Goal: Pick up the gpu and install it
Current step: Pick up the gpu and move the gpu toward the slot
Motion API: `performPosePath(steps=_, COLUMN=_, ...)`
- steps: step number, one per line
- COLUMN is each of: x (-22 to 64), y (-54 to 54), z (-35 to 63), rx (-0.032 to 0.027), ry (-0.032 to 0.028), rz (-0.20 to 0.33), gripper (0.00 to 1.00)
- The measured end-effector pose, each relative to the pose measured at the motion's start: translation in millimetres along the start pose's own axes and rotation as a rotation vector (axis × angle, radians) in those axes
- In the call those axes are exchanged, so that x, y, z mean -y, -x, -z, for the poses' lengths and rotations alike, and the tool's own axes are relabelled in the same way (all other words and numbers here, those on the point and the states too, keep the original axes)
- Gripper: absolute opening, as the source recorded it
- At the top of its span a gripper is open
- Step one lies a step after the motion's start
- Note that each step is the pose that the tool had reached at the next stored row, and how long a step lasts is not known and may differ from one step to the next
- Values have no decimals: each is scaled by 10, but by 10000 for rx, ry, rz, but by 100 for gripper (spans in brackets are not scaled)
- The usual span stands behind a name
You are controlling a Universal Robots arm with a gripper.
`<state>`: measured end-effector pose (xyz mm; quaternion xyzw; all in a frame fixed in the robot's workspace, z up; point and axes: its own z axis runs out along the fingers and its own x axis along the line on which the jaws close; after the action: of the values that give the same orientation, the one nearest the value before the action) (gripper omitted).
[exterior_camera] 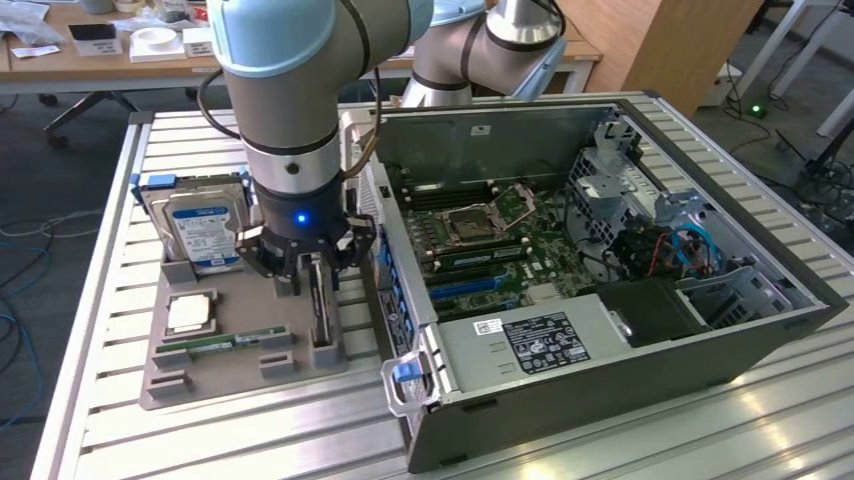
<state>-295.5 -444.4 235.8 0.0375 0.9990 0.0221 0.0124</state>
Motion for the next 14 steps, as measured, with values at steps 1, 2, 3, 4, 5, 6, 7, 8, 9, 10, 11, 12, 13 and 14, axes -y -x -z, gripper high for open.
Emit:
performPosePath(steps=1, x=-2, y=-1, z=-2, rx=0, ry=1, rz=-1, gripper=49)
performPosePath(steps=2, x=-5, y=-3, z=-3, rx=1, ry=2, rz=-3, gripper=49)
performPosePath(steps=3, x=-8, y=-5, z=-5, rx=2, ry=1, rz=-2, gripper=49)
performPosePath(steps=4, x=-10, y=-6, z=-5, rx=0, ry=1, rz=0, gripper=49)
performPosePath(steps=5, x=-14, y=-6, z=-6, rx=1, ry=0, rz=0, gripper=49)
performPosePath(steps=6, x=-17, y=-7, z=-7, rx=1, ry=0, rz=0, gripper=49)
performPosePath(steps=7, x=-18, y=-8, z=-7, rx=0, ry=1, rz=1, gripper=49)
performPosePath(steps=8, x=-17, y=-8, z=-7, rx=0, ry=0, rz=2, gripper=49)
performPosePath(steps=9, x=-18, y=-8, z=-7, rx=-1, ry=0, rz=1, gripper=49)
performPosePath(steps=10, x=-18, y=-8, z=-7, rx=-1, ry=-1, rz=0, gripper=49)
performPosePath(steps=11, x=-19, y=-8, z=-13, rx=0, ry=1, rz=0, gripper=49)
performPosePath(steps=12, x=-19, y=-8, z=-21, rx=1, ry=1, rz=0, gripper=49)
performPosePath(steps=13, x=-18, y=-8, z=-29, rx=0, ry=0, rz=0, gripper=49)
performPosePath(steps=14, x=-17, y=-9, z=-36, rx=0, ry=0, rz=0, gripper=49)
